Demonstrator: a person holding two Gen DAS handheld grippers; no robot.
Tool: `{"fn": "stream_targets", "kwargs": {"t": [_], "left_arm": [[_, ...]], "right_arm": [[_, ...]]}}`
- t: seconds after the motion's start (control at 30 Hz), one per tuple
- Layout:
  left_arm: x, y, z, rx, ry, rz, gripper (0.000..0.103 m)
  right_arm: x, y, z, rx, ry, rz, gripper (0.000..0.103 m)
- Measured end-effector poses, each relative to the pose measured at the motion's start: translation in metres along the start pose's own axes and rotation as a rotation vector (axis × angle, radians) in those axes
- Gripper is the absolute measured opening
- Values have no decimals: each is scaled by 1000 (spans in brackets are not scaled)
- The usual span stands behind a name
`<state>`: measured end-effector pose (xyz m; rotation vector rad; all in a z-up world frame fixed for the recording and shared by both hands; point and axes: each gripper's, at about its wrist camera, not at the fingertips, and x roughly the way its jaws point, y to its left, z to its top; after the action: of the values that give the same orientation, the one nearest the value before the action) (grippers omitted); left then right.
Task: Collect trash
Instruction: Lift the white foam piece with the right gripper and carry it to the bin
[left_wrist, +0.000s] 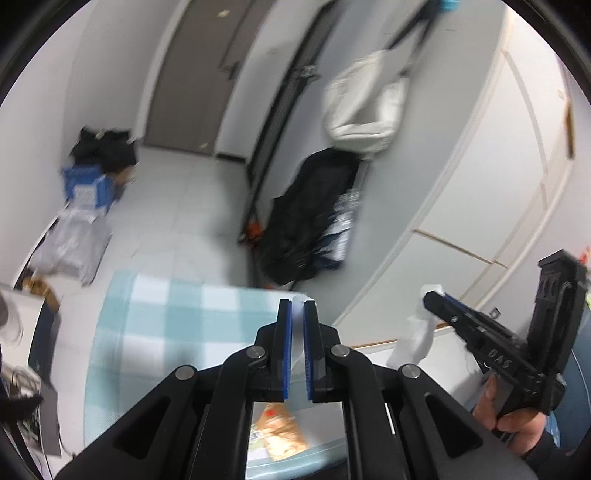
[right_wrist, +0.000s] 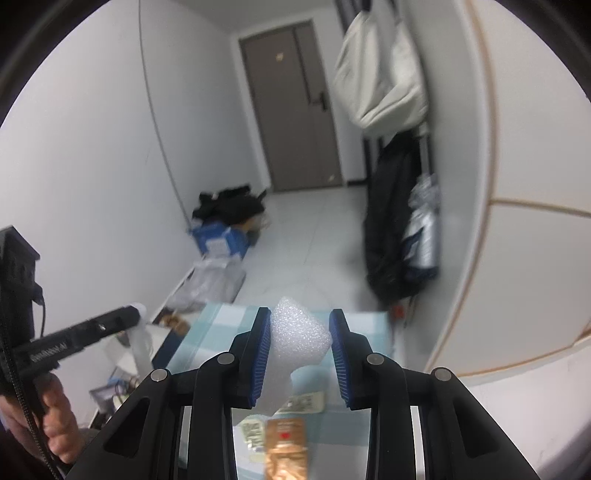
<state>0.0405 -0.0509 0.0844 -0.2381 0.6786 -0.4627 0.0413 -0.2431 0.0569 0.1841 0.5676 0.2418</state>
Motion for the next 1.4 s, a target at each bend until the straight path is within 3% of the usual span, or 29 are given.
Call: {"fn": "stream_targets", "kwargs": {"t": [0.1, 0.33, 0.63, 0.87, 1.13, 1.27, 1.4], "left_arm": [[-4, -35, 6, 71, 3, -14, 2], [0, -96, 6, 133, 51, -135, 2], [42, -176, -17, 247, 146, -254, 2], [101, -222, -58, 332, 313, -326, 2], [173, -245, -121, 378, 599, -379, 2], [207, -250, -151, 376, 723, -373, 2], [234, -255, -164, 369, 775, -350, 2]], "right_arm": [[-31, -20, 4, -2, -53, -43, 30], [-97, -74, -4, 60, -153, -111, 30], [-148, -147, -54, 121, -178, -265, 30], [-161, -204, -110, 210, -130, -391, 30], [-143, -250, -177, 291, -2, -465, 30], [-126, -264, -211, 331, 65, -488, 30], [-114, -274, -239, 357, 123, -503, 31]]}}
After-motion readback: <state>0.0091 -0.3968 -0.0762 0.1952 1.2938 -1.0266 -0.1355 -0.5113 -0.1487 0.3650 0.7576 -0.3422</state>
